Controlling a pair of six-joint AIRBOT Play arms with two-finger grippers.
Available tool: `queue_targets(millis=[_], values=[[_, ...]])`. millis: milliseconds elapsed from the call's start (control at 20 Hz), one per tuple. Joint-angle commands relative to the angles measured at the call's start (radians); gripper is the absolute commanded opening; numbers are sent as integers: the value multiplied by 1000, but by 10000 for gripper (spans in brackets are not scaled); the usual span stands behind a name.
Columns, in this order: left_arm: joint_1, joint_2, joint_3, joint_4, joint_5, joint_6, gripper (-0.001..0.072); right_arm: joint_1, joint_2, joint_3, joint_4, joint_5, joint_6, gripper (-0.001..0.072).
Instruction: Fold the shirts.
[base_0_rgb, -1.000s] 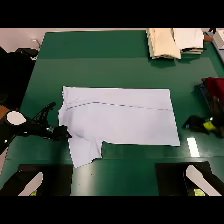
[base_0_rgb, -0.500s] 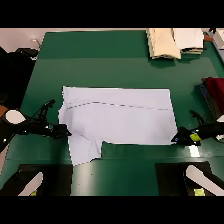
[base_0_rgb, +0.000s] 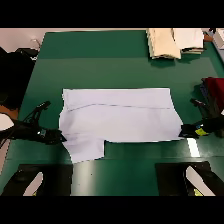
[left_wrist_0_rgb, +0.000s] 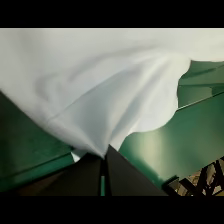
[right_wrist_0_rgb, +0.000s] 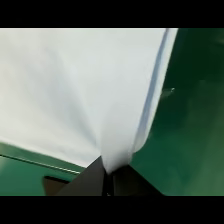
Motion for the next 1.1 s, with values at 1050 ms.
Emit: queue_targets(millis=[1050], values=[[0, -772, 635, -39, 457, 119, 28, 148, -671, 723, 135, -162, 35, 122]])
